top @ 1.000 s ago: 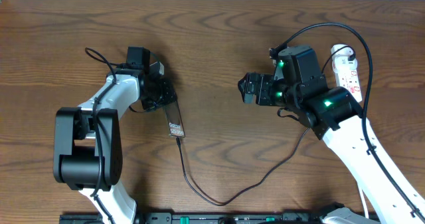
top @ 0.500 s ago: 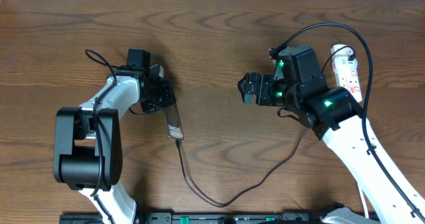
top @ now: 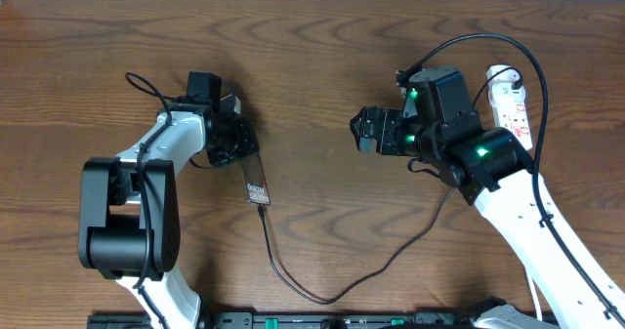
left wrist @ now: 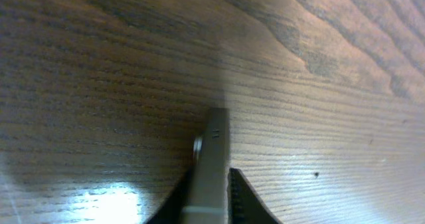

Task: Plug charger to phone and switch on socket
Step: 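Lower the phone flat onto the table with the left gripper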

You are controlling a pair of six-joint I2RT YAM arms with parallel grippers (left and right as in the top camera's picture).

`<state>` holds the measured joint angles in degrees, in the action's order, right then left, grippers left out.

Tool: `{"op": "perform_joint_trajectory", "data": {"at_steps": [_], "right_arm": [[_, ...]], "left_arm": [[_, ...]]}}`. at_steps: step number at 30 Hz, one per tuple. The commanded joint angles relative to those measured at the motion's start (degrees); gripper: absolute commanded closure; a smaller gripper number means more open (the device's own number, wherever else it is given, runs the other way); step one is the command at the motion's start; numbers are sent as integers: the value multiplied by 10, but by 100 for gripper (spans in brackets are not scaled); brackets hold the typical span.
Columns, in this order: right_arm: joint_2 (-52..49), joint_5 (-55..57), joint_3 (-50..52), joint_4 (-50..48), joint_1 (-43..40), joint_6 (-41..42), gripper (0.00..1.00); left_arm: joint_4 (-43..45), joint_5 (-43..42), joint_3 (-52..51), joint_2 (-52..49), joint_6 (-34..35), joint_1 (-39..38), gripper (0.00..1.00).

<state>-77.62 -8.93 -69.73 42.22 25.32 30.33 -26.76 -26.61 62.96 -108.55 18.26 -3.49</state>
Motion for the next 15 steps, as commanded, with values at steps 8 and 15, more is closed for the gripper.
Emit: {"op": "perform_joint_trajectory", "data": {"at_steps": [8, 15], "right_arm": [[3, 9, -6, 2, 3, -8, 2], [3, 9, -6, 3, 3, -8, 2]], "left_arm": [[-4, 4, -1, 0, -7, 1, 66], [-17, 29, -1, 0, -7, 1, 54]]}}
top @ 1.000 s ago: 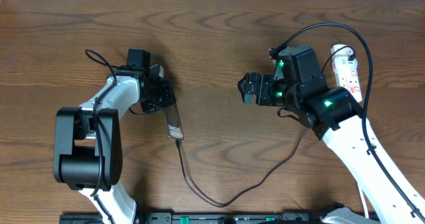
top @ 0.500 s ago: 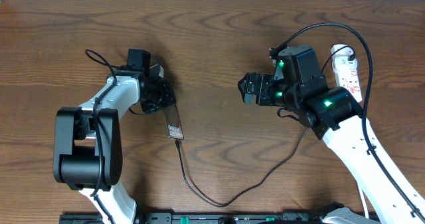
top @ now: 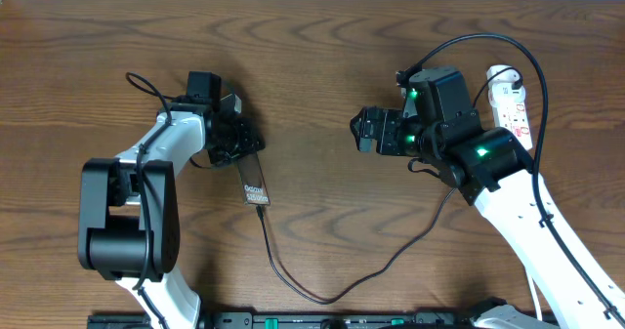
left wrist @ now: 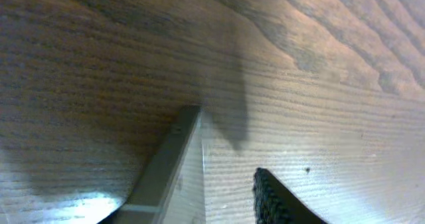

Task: Plug charger to phone and switch on socket
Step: 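Lower the phone flat onto the table with the left gripper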

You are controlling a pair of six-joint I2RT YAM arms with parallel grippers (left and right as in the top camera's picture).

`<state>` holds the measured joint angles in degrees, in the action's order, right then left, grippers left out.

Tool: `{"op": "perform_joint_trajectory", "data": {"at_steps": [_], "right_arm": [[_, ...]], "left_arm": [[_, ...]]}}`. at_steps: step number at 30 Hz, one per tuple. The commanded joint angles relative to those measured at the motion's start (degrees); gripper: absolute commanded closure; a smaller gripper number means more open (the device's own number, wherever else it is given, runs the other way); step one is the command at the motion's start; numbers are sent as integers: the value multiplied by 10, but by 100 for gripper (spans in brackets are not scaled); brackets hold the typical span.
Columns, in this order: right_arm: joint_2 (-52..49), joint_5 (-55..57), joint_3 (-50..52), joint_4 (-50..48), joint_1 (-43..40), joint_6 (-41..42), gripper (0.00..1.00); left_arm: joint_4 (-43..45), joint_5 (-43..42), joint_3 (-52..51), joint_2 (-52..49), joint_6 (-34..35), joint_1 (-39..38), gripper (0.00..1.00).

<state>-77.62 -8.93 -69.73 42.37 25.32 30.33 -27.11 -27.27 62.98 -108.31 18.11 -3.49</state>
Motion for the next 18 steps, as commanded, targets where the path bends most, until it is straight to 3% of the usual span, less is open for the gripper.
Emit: {"op": "perform_joint_trajectory", "data": {"at_steps": [1, 18], "right_arm": [[3, 9, -6, 1, 3, -8, 2], [3, 9, -6, 1, 3, -8, 1]], "left_arm": [[-17, 41, -2, -3, -5, 1, 52], [-43, 77, -2, -3, -5, 1, 46]]}}
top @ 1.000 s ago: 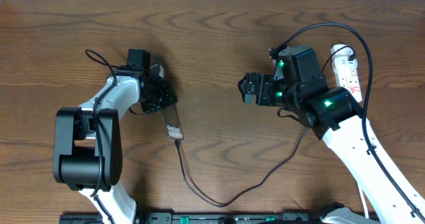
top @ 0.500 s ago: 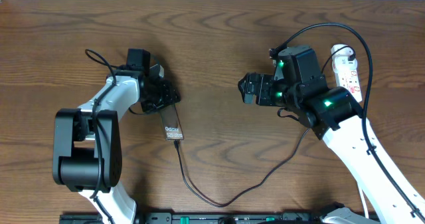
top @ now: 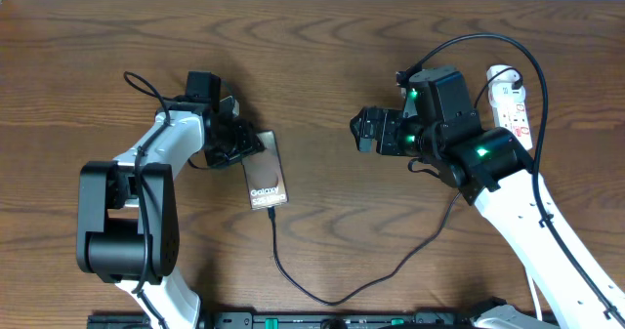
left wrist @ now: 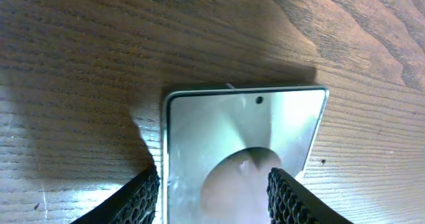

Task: Plug charger to phone and switch on socket
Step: 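Lower the phone flat onto the table with the left gripper, then open the left gripper to release the phone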

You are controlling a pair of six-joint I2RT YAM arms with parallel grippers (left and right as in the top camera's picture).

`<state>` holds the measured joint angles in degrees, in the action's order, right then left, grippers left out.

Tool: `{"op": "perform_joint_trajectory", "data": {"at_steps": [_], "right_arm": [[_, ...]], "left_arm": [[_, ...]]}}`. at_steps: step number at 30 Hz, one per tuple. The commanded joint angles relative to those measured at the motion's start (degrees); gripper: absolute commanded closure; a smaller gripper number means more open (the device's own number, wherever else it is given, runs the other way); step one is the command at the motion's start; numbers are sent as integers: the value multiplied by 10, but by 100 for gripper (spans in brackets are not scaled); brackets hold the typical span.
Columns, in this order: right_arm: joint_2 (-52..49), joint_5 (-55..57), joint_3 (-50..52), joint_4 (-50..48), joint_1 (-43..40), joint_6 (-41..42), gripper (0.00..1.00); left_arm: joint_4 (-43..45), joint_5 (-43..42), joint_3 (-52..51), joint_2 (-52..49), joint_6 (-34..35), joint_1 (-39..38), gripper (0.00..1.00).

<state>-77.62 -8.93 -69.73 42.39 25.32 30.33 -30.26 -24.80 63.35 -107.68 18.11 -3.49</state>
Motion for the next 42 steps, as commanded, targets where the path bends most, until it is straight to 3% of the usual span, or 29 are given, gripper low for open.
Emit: {"op": "perform_joint_trajectory", "data": {"at_steps": [1, 5, 8, 9, 20, 26, 33, 42], "right_arm": [[3, 9, -6, 1, 3, -8, 1], [3, 9, -6, 1, 3, -8, 2], [3, 9, -6, 1, 3, -8, 1], [3, 9, -6, 1, 3, -8, 1], [3, 16, -6, 1, 3, -9, 1], [3, 35, -6, 5, 3, -8, 1], [-8, 35, -6, 9, 3, -8, 1], [-28, 35, -6, 9, 3, -8, 1]], "left_arm": [[-13, 55, -5, -9, -5, 1, 46], [-19, 70, -5, -9, -5, 1, 46], [-21, 87, -5, -9, -5, 1, 16], [-23, 94, -5, -9, -5, 1, 11], [-96, 243, 31, 43, -32, 2, 10], [-117, 257, 46, 155, -90, -3, 10], [-121, 274, 46, 304, -93, -25, 10], [-117, 274, 46, 385, -93, -27, 10]]}}
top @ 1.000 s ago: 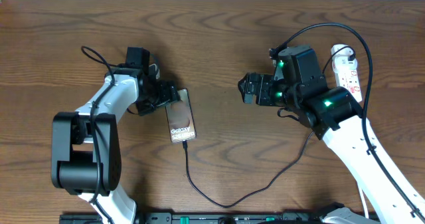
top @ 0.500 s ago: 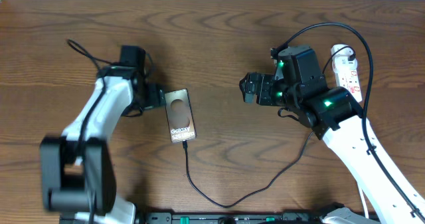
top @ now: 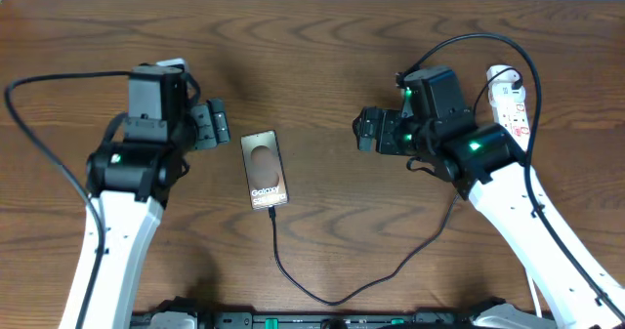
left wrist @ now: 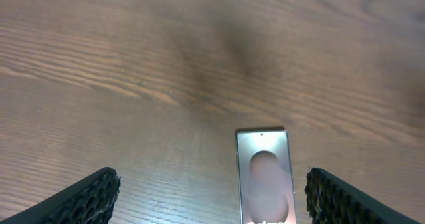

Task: Plug charger to phone and switch on socket
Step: 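Open the left gripper to release the phone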

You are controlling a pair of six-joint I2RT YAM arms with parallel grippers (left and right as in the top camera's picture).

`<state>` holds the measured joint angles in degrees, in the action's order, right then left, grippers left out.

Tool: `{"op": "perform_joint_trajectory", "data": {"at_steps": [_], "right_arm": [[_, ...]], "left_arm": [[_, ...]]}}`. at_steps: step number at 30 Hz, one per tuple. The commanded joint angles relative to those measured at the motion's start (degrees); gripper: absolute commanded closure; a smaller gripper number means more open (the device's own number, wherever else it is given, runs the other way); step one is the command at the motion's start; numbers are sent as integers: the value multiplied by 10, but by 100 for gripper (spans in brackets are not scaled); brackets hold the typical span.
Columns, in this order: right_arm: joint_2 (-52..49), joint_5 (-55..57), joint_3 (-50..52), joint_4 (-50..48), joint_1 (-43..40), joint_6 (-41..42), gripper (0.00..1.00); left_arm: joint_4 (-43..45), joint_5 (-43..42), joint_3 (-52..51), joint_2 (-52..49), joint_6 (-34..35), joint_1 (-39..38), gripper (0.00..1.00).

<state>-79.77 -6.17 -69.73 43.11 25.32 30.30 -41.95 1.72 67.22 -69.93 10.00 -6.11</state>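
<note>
The phone (top: 264, 170) lies flat on the table, screen up; in the left wrist view the phone (left wrist: 265, 179) shows between the fingers and ahead of them. A black charger cable (top: 277, 261) is plugged into its near end and loops right toward the white socket strip (top: 510, 100). My left gripper (top: 217, 127) stands wide open just left of the phone, touching nothing; the left gripper (left wrist: 212, 192) holds nothing. My right gripper (top: 364, 132) hovers mid-table, right of the phone, its fingers apart and empty.
The cable loop (top: 391, 261) crosses the front middle of the wooden table (top: 312, 46). Another black cable (top: 488, 41) arcs over the right arm toward the strip. The left arm's own cable (top: 49, 85) sweeps along the left side.
My left arm has pulled back to the left and up, leaving the phone flat on the table. Its fingers, then close beside the phone's top end, are now wide apart and clear of it.
First my left gripper held the phone up on its edge, cable plugged in. Then the phone leaned over with the fingers parting. Then it lay flat, screen up, between opened fingers. Now the gripper is clear of it. The right arm stayed still.
</note>
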Motion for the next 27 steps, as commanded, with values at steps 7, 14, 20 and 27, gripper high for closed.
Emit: {"op": "perform_joint_trajectory", "data": {"at_steps": [7, 14, 20, 27], "right_arm": [[-8, 8, -6, 2, 3, -8, 1], [-8, 7, -6, 1, 3, -8, 1], [-8, 7, -6, 2, 3, -8, 1], [-9, 7, -6, 0, 3, -8, 1]], "left_arm": [[-8, 9, 7, 7, -12, -1, 10], [-11, 9, 7, 7, -12, -1, 9], [-17, 9, 7, 7, -12, -1, 10], [-31, 9, 7, 7, -12, -1, 9]]}}
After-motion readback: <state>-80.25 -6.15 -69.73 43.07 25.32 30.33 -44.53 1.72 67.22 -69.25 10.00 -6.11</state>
